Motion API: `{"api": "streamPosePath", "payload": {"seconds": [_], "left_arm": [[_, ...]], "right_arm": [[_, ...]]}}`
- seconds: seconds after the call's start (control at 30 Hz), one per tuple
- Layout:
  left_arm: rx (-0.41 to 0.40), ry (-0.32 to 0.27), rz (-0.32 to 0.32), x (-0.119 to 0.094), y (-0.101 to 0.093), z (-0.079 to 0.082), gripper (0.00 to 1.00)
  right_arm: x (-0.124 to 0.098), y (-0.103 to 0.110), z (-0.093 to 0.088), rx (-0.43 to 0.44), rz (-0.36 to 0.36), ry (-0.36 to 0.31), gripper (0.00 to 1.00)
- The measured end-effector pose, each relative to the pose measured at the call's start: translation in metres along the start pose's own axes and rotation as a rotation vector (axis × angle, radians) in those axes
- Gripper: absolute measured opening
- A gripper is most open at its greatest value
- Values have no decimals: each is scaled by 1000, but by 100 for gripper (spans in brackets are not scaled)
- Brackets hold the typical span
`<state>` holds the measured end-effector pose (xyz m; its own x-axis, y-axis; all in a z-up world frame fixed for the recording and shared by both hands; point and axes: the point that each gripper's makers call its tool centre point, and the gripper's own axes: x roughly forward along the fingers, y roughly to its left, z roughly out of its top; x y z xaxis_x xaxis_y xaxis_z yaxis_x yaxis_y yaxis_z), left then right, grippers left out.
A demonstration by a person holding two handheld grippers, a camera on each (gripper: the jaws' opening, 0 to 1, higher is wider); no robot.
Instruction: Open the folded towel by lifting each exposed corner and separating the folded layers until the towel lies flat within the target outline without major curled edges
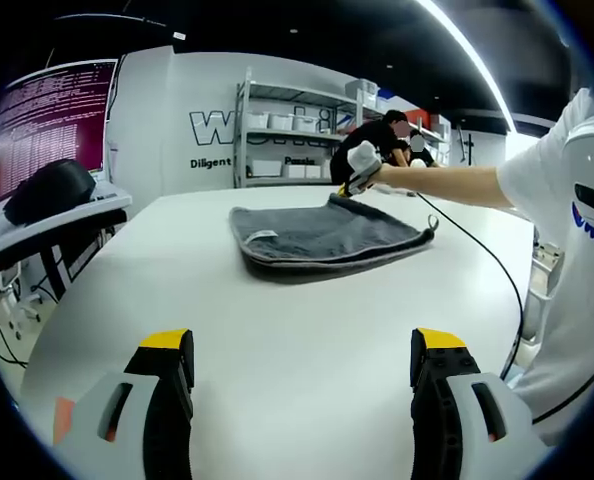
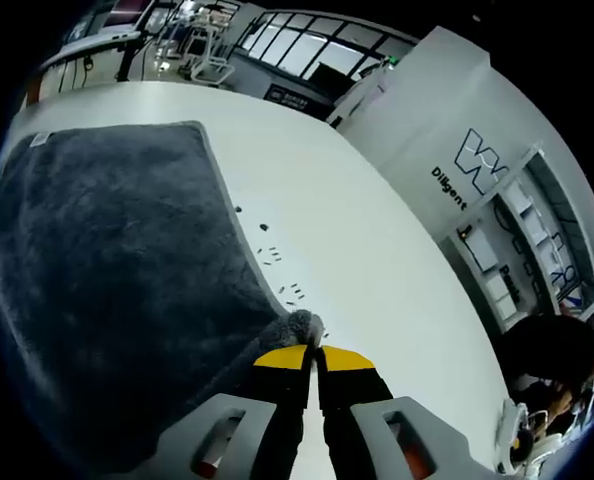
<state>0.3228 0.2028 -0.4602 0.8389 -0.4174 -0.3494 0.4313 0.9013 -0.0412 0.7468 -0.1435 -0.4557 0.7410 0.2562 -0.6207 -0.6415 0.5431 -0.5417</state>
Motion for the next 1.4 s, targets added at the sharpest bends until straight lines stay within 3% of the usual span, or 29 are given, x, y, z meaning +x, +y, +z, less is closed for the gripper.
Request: {"api": "streamPosePath", "payload": {"seconds": [0.4,0.8,0.93,1.23,1.4], "left_arm": [[6,-7,-6,-3,-6,3,88],[17,-20,-29,-5,-17,6,88],[25,-19,-36,-4,-18,6,88],[32,-28,-44,-4,-23,9,88],[42,-22,-46,-4,-25,9,88]], "right_arm": [[-20,-14,-2,-38,-22,16,3],[-86,-9,-16,17,-22,-79,22],[-118,4,-20,23,-10,-114,26],[-179,34,-10,56,16,-213,39],[-209,68,-3,119,112,-283,46]]}}
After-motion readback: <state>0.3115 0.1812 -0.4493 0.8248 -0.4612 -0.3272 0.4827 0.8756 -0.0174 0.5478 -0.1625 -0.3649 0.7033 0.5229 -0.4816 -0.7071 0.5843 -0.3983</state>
